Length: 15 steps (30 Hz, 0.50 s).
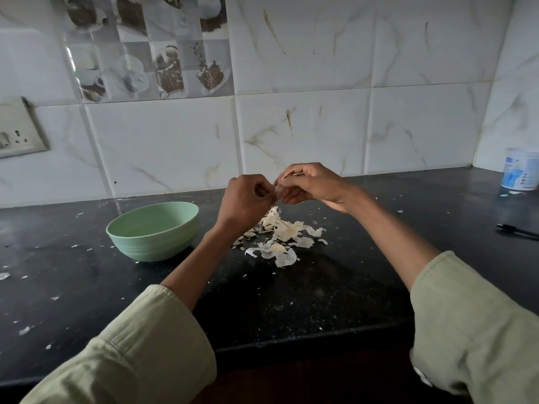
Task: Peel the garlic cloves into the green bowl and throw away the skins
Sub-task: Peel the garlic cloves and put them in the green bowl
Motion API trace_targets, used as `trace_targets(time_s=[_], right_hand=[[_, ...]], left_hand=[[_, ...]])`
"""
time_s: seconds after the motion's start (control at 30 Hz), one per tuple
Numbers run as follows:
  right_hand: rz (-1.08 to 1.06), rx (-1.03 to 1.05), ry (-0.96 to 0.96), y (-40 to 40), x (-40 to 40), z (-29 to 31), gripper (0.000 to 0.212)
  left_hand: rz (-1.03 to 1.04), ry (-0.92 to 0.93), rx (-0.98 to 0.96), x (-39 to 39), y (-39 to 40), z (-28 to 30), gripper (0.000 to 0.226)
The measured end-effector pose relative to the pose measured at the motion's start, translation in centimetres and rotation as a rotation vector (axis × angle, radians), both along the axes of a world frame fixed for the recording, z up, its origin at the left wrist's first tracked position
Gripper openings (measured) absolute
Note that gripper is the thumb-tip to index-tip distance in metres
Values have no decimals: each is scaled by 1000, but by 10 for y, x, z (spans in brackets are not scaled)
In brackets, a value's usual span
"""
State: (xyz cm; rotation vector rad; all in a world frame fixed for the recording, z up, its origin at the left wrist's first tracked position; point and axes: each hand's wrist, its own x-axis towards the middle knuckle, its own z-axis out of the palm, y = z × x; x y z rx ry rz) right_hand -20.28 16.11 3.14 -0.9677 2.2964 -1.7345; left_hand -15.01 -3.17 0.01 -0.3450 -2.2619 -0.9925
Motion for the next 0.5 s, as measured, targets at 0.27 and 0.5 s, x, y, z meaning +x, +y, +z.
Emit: trace_targets(time_s=[0.27, 0.5], right_hand=[[-46, -6, 34, 2, 0, -2, 19], [-53, -11, 54, 7, -3, 0, 29]], left_hand=[[12, 14, -8, -4, -2, -2, 12], [-73, -51, 80, -1, 0, -1, 9]])
